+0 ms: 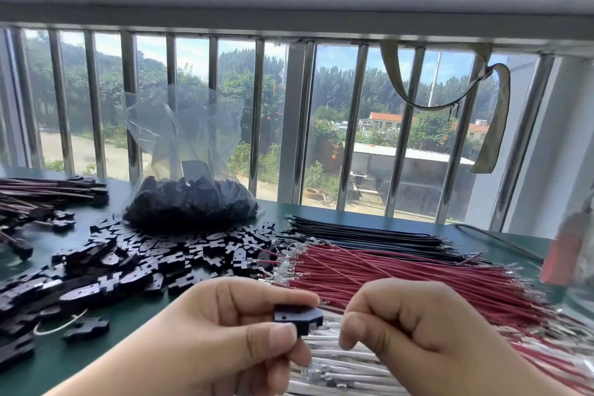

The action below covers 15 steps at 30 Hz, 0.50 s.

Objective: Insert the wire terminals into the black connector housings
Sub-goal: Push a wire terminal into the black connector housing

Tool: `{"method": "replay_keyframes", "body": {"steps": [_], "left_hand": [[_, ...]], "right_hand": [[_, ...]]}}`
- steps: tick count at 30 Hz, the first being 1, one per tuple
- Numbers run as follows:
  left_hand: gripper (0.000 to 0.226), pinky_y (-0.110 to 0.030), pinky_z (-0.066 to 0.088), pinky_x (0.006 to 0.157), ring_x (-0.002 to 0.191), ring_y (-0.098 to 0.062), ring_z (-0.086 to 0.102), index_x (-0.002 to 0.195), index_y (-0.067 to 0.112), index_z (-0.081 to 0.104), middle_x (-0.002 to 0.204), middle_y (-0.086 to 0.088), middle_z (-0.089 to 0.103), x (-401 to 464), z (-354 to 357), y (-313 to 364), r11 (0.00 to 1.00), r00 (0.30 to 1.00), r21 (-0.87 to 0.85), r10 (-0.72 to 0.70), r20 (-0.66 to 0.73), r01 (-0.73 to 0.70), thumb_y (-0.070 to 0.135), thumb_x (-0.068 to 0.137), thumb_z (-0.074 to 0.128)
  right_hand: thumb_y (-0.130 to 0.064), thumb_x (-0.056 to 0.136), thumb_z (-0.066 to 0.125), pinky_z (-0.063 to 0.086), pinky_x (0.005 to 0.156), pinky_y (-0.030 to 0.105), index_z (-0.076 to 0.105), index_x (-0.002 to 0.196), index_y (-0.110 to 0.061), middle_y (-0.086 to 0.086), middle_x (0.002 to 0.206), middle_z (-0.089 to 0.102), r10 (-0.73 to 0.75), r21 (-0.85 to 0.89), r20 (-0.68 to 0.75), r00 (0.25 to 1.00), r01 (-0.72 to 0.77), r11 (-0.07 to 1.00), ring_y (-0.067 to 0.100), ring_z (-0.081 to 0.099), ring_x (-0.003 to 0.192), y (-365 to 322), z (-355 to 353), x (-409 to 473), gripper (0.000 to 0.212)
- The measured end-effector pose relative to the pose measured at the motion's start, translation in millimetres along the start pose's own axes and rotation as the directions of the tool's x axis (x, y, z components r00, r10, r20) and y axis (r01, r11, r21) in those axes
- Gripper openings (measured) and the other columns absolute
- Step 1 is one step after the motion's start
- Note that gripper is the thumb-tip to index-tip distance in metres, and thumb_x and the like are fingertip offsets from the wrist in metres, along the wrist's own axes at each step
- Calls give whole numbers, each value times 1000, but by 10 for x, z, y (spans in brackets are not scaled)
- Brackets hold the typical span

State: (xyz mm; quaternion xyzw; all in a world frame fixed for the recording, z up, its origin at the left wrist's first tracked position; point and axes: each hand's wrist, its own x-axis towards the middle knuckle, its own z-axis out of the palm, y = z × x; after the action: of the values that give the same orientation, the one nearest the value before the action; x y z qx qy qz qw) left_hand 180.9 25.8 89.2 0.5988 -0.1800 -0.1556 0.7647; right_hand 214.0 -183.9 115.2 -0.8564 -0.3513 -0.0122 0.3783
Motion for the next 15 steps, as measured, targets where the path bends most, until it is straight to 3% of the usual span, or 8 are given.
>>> {"method": "replay_keyframes", "body": {"steps": [5, 8, 10, 13, 15], "left_hand": [[64, -22, 52, 53, 55, -19, 67, 91, 21, 77, 76, -20, 73, 51, 40, -46, 991, 996, 132, 23, -89, -11, 23, 29, 96], [45, -21, 53, 56, 59, -17, 68, 89, 32, 77, 78, -17, 74, 67, 64, -48, 976, 992, 220, 39, -124, -11, 8, 52, 84], [45, -22, 53, 59, 63, -17, 69, 91, 36, 75, 81, -15, 75, 63, 20, -41, 968, 990, 249, 32, -135, 3, 13, 53, 85], [63, -26, 55, 66, 71, -19, 69, 99, 32, 74, 89, -16, 74, 14, -43, 6, 977, 996, 209, -25, -81, 42, 37, 40, 94], [64, -27, 56, 63, 69, -21, 69, 99, 20, 75, 89, -21, 73, 18, -62, -18, 986, 994, 145, -67, -84, 79, 33, 40, 94]], "right_hand": [[-48, 78, 59, 41, 58, 8, 65, 71, -43, -19, 56, 55, 40, 69, -2, 999, -40, 997, -4, 48, 54, -38, 33, 4, 10], [-45, 81, 62, 40, 57, 10, 64, 69, -41, -15, 56, 53, -2, 43, 42, 999, 0, 999, -2, 47, 54, 4, 80, 21, 13], [-53, 76, 60, 39, 54, 11, 61, 64, -39, -15, 55, 53, -33, 22, 32, 999, 32, 999, -2, 47, 53, 51, 103, 35, 18], [-49, 79, 63, 45, 58, 13, 69, 73, -34, -13, 64, 64, -53, 58, 53, 997, 50, 997, -1, 56, 58, 106, 106, 46, 18], [-42, 84, 65, 50, 67, 14, 73, 87, -30, -11, 77, 69, -124, 44, 58, 991, 122, 992, 1, 63, 71, 148, 117, 49, 15]]}}
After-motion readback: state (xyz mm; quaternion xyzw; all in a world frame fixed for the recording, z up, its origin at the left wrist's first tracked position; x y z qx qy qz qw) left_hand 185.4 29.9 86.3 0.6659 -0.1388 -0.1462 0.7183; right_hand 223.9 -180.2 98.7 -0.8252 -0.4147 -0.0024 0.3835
